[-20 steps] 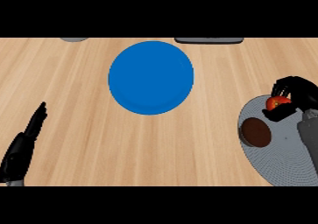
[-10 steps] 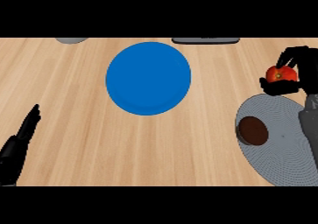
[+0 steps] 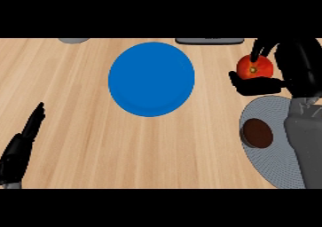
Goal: Pick the tomato from the placemat and place it in the plate
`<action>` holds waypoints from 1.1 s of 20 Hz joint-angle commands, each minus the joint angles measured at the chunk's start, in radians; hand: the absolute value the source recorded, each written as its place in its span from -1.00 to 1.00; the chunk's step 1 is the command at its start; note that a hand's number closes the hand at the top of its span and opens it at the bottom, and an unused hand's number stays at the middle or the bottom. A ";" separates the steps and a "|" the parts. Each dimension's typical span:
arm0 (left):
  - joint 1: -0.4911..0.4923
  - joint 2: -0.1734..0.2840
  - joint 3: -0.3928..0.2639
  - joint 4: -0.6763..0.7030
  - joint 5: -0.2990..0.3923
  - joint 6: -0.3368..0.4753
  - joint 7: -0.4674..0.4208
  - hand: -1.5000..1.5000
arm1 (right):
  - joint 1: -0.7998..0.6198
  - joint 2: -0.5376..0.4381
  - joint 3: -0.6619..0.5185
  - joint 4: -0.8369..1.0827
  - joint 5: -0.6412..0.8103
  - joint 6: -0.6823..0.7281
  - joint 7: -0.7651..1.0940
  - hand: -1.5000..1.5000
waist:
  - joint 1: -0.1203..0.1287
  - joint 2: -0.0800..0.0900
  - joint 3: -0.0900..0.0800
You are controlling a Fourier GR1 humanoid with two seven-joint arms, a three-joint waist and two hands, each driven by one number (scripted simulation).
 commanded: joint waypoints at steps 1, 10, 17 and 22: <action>-0.015 0.019 0.026 0.047 0.010 -0.028 -0.038 0.00 | -0.109 0.071 0.059 -0.061 -0.015 0.096 0.109 1.00 | 0.006 0.002 0.000; -0.028 -0.016 -0.004 -0.024 -0.016 -0.023 0.036 0.00 | -0.433 0.268 0.042 0.346 0.046 -0.008 0.184 1.00 | 0.029 0.008 0.000; -0.070 -0.013 0.002 0.010 -0.032 -0.029 0.031 0.00 | -0.532 0.310 0.080 0.699 -0.007 -0.136 0.157 1.00 | 0.037 0.013 0.000; -0.020 -0.032 -0.015 -0.002 -0.037 -0.038 -0.010 0.00 | -0.591 0.311 0.134 0.927 -0.113 -0.253 0.090 1.00 | 0.053 0.016 0.000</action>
